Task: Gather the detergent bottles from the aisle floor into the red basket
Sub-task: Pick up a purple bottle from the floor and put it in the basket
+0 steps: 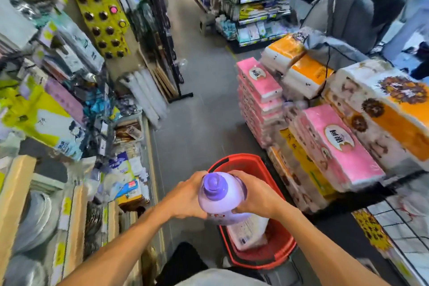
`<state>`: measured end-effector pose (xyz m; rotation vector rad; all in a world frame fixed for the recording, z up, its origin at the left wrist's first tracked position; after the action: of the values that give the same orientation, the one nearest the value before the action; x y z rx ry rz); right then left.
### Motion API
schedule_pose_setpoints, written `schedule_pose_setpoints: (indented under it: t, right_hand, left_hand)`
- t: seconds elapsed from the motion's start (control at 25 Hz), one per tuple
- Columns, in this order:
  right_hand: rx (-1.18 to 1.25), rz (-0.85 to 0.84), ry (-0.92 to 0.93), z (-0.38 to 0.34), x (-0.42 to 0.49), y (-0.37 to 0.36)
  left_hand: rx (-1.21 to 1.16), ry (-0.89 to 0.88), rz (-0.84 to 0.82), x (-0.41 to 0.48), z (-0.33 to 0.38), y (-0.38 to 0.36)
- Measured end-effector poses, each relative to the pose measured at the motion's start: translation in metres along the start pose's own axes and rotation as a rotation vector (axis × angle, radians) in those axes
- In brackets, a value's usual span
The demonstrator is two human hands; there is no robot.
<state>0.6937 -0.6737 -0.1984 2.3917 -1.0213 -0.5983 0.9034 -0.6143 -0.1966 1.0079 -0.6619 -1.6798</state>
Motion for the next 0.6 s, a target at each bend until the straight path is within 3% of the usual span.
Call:
schedule_pose_setpoints:
  t: [0.28, 0.6]
  right_hand:
    - [0.0, 0.074, -0.217, 0.033, 0.085, 0.006]
    - [0.058, 0.385, -0.57, 0.04, 0.148, -0.005]
  left_hand:
    - [0.122, -0.13, -0.206, 0.123, -0.048, 0.031]
    - [0.24, -0.558, -0.504, 0.279, -0.086, 0.038]
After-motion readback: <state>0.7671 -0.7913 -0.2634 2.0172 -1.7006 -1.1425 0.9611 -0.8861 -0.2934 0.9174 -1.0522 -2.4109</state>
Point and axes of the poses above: each hand's wrist, its own x-axis towards the middle knuckle, its own y-axis out of the back of the hand, z = x × y, the point moved 4 cm from there along x, towards the middle knuckle, and after that the axes turned 8 degrees about x, right-handed, at the moved point
